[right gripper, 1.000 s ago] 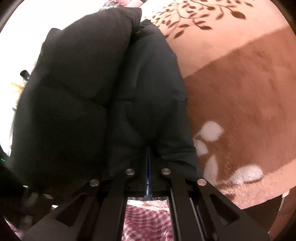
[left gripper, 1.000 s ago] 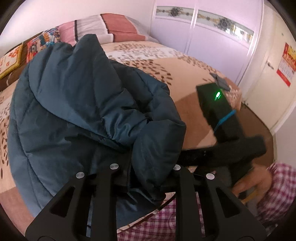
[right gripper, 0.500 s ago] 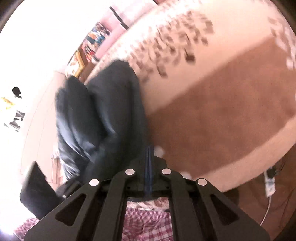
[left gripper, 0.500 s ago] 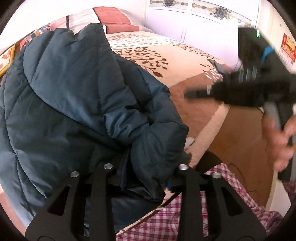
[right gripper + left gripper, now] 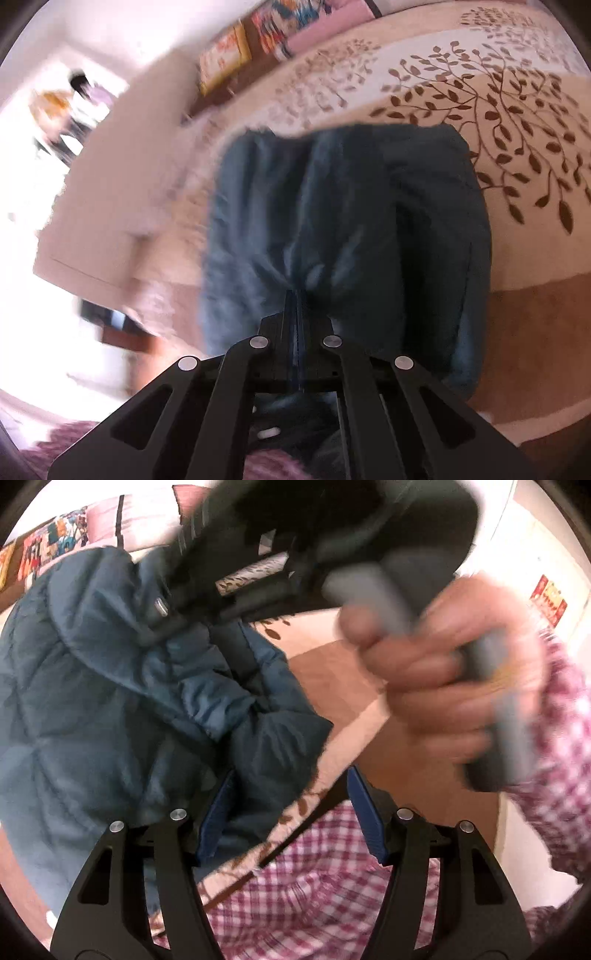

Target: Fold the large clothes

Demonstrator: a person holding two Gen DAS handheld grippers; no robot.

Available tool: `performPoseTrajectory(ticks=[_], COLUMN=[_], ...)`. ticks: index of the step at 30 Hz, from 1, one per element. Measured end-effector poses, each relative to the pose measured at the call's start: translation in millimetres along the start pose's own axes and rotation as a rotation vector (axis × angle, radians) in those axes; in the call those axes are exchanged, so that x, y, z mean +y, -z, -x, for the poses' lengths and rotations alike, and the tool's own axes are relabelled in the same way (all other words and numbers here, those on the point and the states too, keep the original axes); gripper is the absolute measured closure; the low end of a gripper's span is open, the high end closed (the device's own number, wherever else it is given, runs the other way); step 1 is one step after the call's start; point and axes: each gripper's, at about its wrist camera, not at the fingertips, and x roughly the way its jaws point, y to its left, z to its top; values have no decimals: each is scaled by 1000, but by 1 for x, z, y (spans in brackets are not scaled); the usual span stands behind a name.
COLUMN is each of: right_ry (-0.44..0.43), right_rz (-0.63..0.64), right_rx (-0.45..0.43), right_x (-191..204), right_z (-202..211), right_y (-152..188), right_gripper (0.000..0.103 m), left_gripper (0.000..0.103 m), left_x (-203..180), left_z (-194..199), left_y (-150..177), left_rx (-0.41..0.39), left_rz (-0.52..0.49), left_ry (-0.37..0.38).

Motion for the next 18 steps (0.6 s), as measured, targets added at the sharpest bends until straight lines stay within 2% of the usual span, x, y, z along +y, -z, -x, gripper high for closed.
performPoseTrajectory(ticks=[2, 4, 9, 11, 14, 18], right_ry=[72, 74, 86, 64, 66, 88], right_rz=[-10, -38, -91, -132, -143, -136], right_rx=[-1, -7, -11, -12, -20, -34], right_x=[-12, -26, -57, -64, -66, -60], right_z=[-8, -12, -24, -24, -24, -21], right_y=[6, 11, 28, 32, 35, 37], right_gripper=[103, 103, 103, 103, 103, 103], left_gripper=[42, 42, 41, 33, 26, 22], left_x=[3, 9, 46, 67, 107, 153], left_z=[19, 38, 82, 95, 111, 97], left_y=[4, 8, 10, 12, 24, 37], left_rx=[-14, -46, -142, -173, -207, -156], left_rz=[13, 27, 154, 221, 377, 604], left_ry=[26, 28, -74, -157, -245, -223])
